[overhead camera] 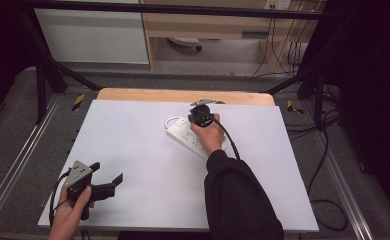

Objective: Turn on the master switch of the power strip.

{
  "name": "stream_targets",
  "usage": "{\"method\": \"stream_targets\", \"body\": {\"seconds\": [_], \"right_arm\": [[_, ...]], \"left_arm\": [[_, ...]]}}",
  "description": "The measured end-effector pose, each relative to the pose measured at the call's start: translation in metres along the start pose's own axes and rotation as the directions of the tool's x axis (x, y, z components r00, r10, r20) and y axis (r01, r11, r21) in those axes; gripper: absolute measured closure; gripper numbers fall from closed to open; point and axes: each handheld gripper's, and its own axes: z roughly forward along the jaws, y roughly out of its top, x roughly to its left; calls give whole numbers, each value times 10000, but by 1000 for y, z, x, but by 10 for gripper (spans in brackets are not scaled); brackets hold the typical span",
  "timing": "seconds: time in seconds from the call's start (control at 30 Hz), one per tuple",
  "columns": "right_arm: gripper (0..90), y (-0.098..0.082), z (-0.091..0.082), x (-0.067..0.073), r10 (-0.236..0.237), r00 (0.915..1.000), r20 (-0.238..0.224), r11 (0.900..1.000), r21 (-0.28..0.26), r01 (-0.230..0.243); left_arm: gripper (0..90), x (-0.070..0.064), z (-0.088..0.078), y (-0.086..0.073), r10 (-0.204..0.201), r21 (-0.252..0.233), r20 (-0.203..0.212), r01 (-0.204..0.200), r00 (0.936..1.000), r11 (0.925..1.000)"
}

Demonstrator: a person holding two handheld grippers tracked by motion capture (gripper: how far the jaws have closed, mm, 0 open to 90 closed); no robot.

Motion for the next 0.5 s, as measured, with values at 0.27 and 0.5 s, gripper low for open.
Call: {"method": "stream_targets", "body": {"seconds": [0.27, 0.5], "right_arm": [[900, -3, 1, 0, 88, 10000, -35, 9996, -268, -89], [900, -4, 3, 4, 115, 9999, -87, 9997, -193, -116]], "left_arm": [[64, 0, 0, 0, 12, -39, 17, -12, 10000, 10000], [63, 0, -1, 0, 10, -85, 18, -10, 10000, 10000]]}}
